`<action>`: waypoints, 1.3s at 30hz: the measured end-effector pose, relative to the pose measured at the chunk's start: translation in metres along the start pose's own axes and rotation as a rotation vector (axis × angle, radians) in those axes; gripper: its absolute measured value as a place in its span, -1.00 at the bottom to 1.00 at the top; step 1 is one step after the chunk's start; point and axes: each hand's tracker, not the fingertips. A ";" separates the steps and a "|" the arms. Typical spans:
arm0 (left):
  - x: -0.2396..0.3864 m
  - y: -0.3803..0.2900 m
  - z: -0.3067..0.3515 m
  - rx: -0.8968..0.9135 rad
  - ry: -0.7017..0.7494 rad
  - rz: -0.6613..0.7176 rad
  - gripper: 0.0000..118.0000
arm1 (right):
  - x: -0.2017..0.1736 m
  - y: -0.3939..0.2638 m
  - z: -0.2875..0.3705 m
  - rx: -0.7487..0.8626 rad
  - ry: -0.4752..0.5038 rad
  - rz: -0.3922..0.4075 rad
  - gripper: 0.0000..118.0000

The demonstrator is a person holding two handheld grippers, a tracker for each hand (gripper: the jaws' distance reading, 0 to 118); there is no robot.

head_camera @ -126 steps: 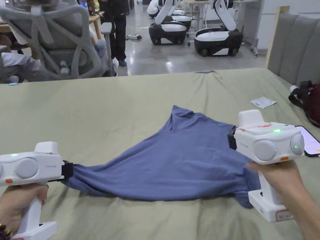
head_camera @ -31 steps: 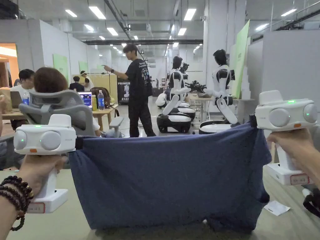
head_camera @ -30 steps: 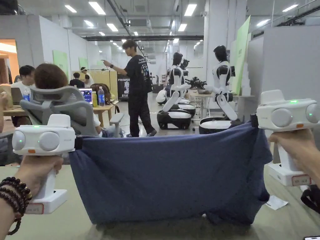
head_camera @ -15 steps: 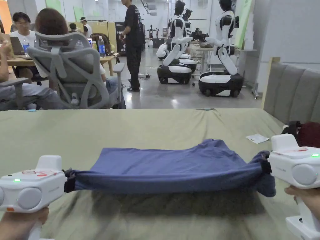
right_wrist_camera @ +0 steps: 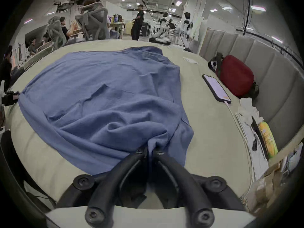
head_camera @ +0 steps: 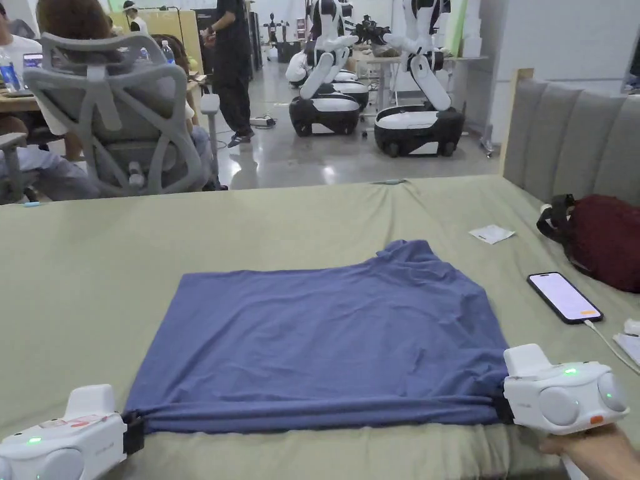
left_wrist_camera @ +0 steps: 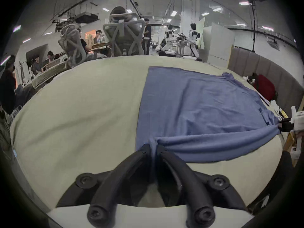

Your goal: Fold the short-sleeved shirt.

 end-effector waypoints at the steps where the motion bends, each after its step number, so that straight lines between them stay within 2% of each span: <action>1: 0.002 0.002 0.003 0.002 0.003 -0.003 -0.55 | 0.000 0.001 0.004 0.018 -0.004 -0.006 -0.51; 2: 0.005 0.005 0.007 0.000 0.014 -0.010 -0.12 | 0.001 0.003 0.008 0.054 -0.029 -0.009 -0.01; 3: 0.005 0.008 0.007 -0.017 0.050 -0.021 0.39 | 0.003 0.005 0.011 0.074 -0.032 -0.013 0.57; 4: 0.004 0.012 0.007 -0.043 0.088 -0.019 1.00 | 0.002 0.004 0.016 0.084 -0.018 -0.017 1.00; 6: 0.005 0.016 0.020 0.031 0.086 -0.010 0.86 | 0.006 0.004 0.026 0.129 0.006 -0.064 0.85; 8: 0.005 0.021 0.029 0.046 0.063 0.036 0.93 | -0.001 0.004 0.037 0.123 -0.006 -0.071 0.84; 9: 0.005 0.024 0.034 0.050 0.052 0.046 0.93 | -0.003 0.003 0.042 0.128 -0.016 -0.082 0.75; 10: 0.006 0.023 0.041 0.054 0.047 0.048 0.81 | -0.005 0.001 0.048 0.134 -0.022 -0.092 0.41; 11: 0.008 0.023 0.047 0.063 0.050 0.043 0.51 | -0.007 -0.002 0.055 0.143 -0.025 -0.105 -0.04; 12: 0.011 0.023 0.053 0.087 0.054 0.024 0.04 | -0.008 0.003 0.051 0.157 -0.029 -0.119 -0.62; 13: 0.013 0.024 0.057 0.103 0.060 0.004 -0.77 | -0.010 0.002 0.054 0.169 -0.037 -0.128 -1.00; 14: 0.013 0.023 0.058 0.104 0.064 -0.016 -1.00 | -0.012 0.001 0.056 0.175 -0.048 -0.127 -1.00; 16: 0.016 0.023 0.064 0.109 0.097 -0.020 -1.00 | -0.014 0.001 0.063 0.190 -0.071 -0.121 -1.00; 22: 0.005 0.032 0.066 0.128 0.051 0.025 -0.98 | -0.012 0.007 0.082 0.229 -0.063 -0.107 -1.00; 23: 0.005 0.033 0.063 0.125 0.055 0.016 -0.79 | -0.012 0.008 0.081 0.229 -0.060 -0.108 -1.00; 24: 0.005 0.034 0.058 0.117 0.058 0.006 -0.39 | -0.011 0.009 0.080 0.229 -0.057 -0.110 -1.00; 25: 0.004 0.034 0.052 0.097 0.058 0.003 0.30 | -0.011 0.009 0.080 0.227 -0.054 -0.113 -1.00; 26: 0.002 0.034 0.043 0.069 0.055 0.003 0.67 | -0.011 0.010 0.079 0.224 -0.052 -0.115 -1.00; 27: 0.001 0.032 0.033 0.024 0.043 0.004 0.82 | -0.012 0.009 0.079 0.222 -0.050 -0.116 -1.00; 28: 0.001 0.030 0.026 -0.012 0.049 0.012 0.86 | -0.014 0.009 0.078 0.220 -0.049 -0.116 -1.00; 33: 0.003 0.021 0.000 -0.065 0.076 0.007 0.80 | -0.016 0.004 0.068 0.191 -0.050 -0.108 -1.00; 34: 0.003 0.019 -0.004 -0.082 0.072 0.002 0.66 | -0.015 0.004 0.066 0.180 -0.053 -0.106 -1.00; 36: 0.004 0.016 -0.008 -0.099 0.043 0.005 0.24 | -0.014 0.002 0.062 0.168 -0.055 -0.110 -1.00; 37: 0.005 0.016 -0.007 -0.094 0.035 0.009 0.12 | -0.013 0.002 0.061 0.165 -0.055 -0.111 -1.00; 38: 0.007 0.017 -0.006 -0.076 0.043 0.004 -0.17 | -0.012 0.002 0.060 0.162 -0.053 -0.112 -1.00; 39: 0.008 0.019 -0.003 -0.054 0.029 -0.008 -0.56 | -0.011 0.003 0.058 0.158 -0.055 -0.114 -1.00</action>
